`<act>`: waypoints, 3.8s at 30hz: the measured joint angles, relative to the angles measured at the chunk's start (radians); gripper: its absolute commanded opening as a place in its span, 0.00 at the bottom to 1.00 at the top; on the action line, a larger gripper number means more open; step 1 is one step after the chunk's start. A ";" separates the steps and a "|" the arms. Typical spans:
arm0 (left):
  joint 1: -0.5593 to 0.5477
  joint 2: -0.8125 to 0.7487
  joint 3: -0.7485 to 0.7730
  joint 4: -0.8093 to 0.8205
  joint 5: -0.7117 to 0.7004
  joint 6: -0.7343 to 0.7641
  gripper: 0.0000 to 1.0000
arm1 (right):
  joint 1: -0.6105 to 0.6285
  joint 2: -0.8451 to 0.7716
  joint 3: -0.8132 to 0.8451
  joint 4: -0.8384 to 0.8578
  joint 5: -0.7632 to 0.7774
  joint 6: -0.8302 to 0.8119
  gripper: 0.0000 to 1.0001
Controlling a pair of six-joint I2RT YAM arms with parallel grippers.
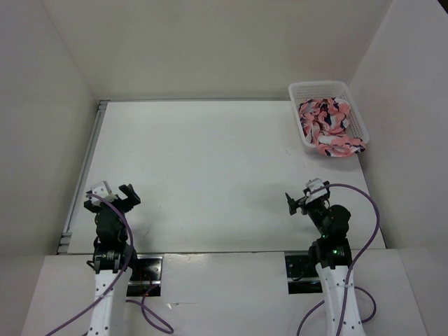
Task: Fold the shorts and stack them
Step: Grab the shorts from the pile
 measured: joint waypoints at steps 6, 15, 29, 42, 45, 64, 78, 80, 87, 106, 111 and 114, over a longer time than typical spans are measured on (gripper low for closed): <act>0.000 0.000 0.000 0.000 0.000 0.006 1.00 | 0.000 0.000 0.000 0.005 0.018 0.019 1.00; 0.000 0.000 0.000 0.001 -0.006 0.035 1.00 | 0.000 0.000 0.000 0.001 -0.059 -0.061 1.00; 0.000 0.000 0.003 0.055 0.089 0.202 1.00 | 0.000 0.000 0.002 -0.084 -0.346 -0.537 1.00; -0.003 0.231 0.404 0.011 0.383 0.612 1.00 | 0.001 0.322 0.600 -0.155 -0.031 -0.597 1.00; -0.003 0.512 0.618 -0.093 0.411 0.628 1.00 | 0.001 0.714 0.991 -0.207 0.070 -0.451 1.00; -0.148 1.827 1.525 -0.668 0.443 0.554 1.00 | -0.159 2.089 1.926 -0.426 0.469 0.238 0.82; -0.265 2.001 1.645 -0.706 0.478 0.573 1.00 | -0.162 2.359 2.067 -0.436 0.539 0.217 0.72; -0.265 2.003 1.648 -0.708 0.474 0.576 1.00 | -0.162 2.359 2.064 -0.436 0.542 0.215 0.64; -0.265 2.003 1.656 -0.708 0.453 0.581 1.00 | -0.162 2.390 2.059 -0.437 0.526 0.198 0.14; -0.265 1.991 1.656 -0.709 0.441 0.609 1.00 | -0.192 2.135 1.861 -0.429 0.428 0.115 0.82; -0.265 1.988 1.656 -0.709 0.436 0.610 1.00 | -0.167 2.155 1.840 -0.414 0.468 0.060 0.82; -0.265 1.988 1.656 -0.709 0.434 0.613 1.00 | -0.158 2.179 1.834 -0.415 0.496 0.023 0.82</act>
